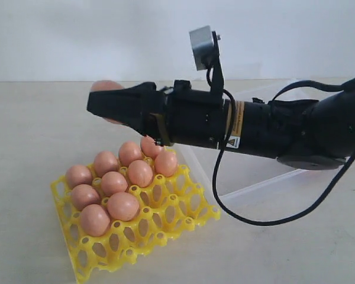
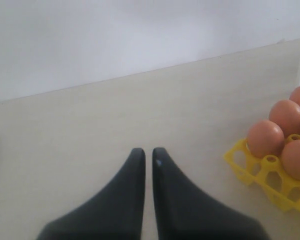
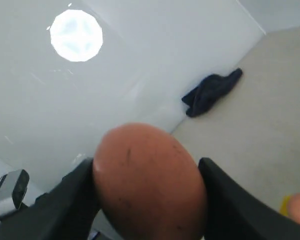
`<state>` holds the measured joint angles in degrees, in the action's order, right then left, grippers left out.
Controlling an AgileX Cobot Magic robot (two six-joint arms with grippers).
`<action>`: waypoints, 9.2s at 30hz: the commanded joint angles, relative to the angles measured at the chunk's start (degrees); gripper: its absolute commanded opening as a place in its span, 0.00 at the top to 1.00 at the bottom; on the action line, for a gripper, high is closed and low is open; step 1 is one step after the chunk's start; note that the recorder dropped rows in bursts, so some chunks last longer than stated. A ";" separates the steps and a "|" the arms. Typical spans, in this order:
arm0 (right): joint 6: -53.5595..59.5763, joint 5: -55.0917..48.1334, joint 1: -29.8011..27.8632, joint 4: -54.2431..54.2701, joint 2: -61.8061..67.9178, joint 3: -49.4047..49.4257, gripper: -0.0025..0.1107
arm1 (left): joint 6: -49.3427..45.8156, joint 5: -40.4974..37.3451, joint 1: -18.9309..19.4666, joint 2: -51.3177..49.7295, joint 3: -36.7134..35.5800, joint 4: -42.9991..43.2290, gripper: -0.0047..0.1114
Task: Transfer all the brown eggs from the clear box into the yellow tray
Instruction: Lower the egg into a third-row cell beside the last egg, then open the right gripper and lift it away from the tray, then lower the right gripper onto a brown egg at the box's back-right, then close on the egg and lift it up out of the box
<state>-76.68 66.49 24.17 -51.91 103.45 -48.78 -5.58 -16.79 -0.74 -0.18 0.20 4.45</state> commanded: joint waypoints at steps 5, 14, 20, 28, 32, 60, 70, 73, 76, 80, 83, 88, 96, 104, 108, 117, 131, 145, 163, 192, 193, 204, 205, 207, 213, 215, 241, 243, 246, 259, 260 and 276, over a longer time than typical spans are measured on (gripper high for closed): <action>-1.93 3.47 -2.41 -11.25 4.60 0.13 0.98 | 0.18 0.02 -0.44 0.18 -0.20 -0.11 0.92; 1.70 -6.78 -2.41 -13.72 4.63 0.13 0.98 | 0.18 0.02 -0.44 0.18 -0.20 -0.11 0.92; 2.72 -17.22 -2.41 -22.05 4.63 0.13 0.98 | 0.18 0.02 -0.44 0.18 -0.20 -0.11 0.92; 3.49 -24.80 -2.41 -22.79 4.63 0.13 0.98 | 0.18 0.02 -0.44 0.18 -0.20 -0.11 0.92; 6.39 -26.60 -2.41 -21.63 4.63 0.01 0.98 | 0.18 0.02 -0.44 0.18 -0.20 -0.11 0.92; 4.89 -35.64 1.66 -22.34 4.89 -4.55 0.98 | 0.18 0.02 -0.44 0.18 -0.20 -0.11 0.92; 4.02 -32.51 1.66 -22.09 8.22 -4.55 0.98 | 0.18 0.02 -0.44 0.18 -0.20 -0.11 0.92; 4.02 -34.24 1.66 -22.12 8.22 -4.55 0.98 | 0.18 0.02 -0.44 0.18 -0.20 -0.11 0.92; 4.07 -35.86 1.66 -22.12 8.22 -4.55 0.98 | 0.18 0.02 -0.44 0.18 -0.20 -0.11 0.92; 4.04 -35.35 1.66 -22.36 8.22 -4.55 0.90 | 0.18 0.02 -0.44 0.18 -0.20 -0.11 0.92; 4.13 -34.13 1.66 -22.92 8.22 -4.55 0.74 | 0.18 0.02 -0.44 0.18 -0.20 -0.11 0.92; 4.13 -34.23 1.66 -22.92 8.22 -4.55 0.51 | 0.18 0.02 -0.44 0.18 -0.20 -0.11 0.92; 4.17 -34.66 1.66 -22.92 7.03 -4.55 0.49 | 0.18 0.02 -0.44 0.18 -0.20 -0.11 0.92; 5.69 -35.46 1.66 -22.70 2.61 -4.55 0.49 | 0.18 0.02 -0.44 0.18 -0.20 -0.11 0.92; 3.85 -39.43 1.66 -23.41 -0.42 -4.55 0.53 | 0.18 0.02 -0.44 0.18 -0.20 -0.11 0.92; -17.16 -42.29 1.66 -42.39 -2.81 -4.55 0.97 | 0.18 0.02 -0.44 0.18 -0.20 -0.11 0.92; -27.70 -40.47 1.66 -48.03 1.98 -4.34 0.97 | 0.18 0.02 -0.44 0.18 -0.20 -0.11 0.92; -27.70 -41.47 1.66 -48.03 0.30 -4.48 0.97 | 0.18 0.02 -0.44 0.18 -0.20 -0.11 0.92; 0.53 -86.19 -4.60 -35.37 -15.87 -14.96 0.97 | 0.18 0.02 -0.44 0.18 -0.20 -0.11 0.92; 140.72 -136.45 -24.22 59.98 7.41 -37.60 0.97 | 0.18 0.02 -0.44 0.18 -0.20 -0.11 0.92; 142.17 -136.45 -24.22 59.74 7.55 -37.60 0.97 | 0.18 0.02 -0.44 0.18 -0.20 -0.11 0.92; 143.36 -133.50 -24.17 53.38 10.56 -37.60 0.97 | 0.18 0.02 -0.44 0.18 -0.20 -0.11 0.92; 143.36 -133.50 -24.17 53.38 10.56 -37.60 0.97 | 0.18 0.02 -0.44 0.18 -0.20 -0.11 0.92; 143.36 -132.98 -24.22 53.38 10.56 -37.60 0.97 | 0.18 0.02 -0.44 0.18 -0.20 -0.11 0.92; 142.59 -133.82 -24.22 55.93 12.65 -37.60 0.79 | 0.18 0.02 -0.44 0.18 -0.20 -0.11 0.92; 142.59 -133.18 -24.22 56.03 13.28 -37.60 0.63 | 0.18 0.02 -0.44 0.18 -0.20 -0.11 0.92; 133.11 -129.47 -24.22 48.45 16.47 -37.60 0.47 | 0.18 0.02 -0.44 0.18 -0.20 -0.11 0.92; 133.11 -129.81 -24.22 48.31 17.18 -37.60 0.47 | 0.18 0.02 -0.44 0.18 -0.20 -0.11 0.92; 133.11 -129.38 -24.22 46.95 18.32 -37.60 0.47 | 0.18 0.02 -0.44 0.18 -0.20 -0.11 0.92; 131.52 -124.65 -24.22 43.17 21.88 -37.60 0.47 | 0.18 0.02 -0.44 0.18 -0.20 -0.11 0.92; 130.51 -124.51 -24.22 41.79 22.31 -37.60 0.49 | 0.18 0.02 -0.44 0.18 -0.20 -0.11 0.92; 108.74 -115.45 -24.17 61.28 20.92 -37.60 0.98 | 0.18 0.02 -0.44 0.18 -0.20 -0.11 0.92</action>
<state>30.74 -49.52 0.00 4.78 124.50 -86.86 -5.58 -16.79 -0.74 -0.18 0.20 4.45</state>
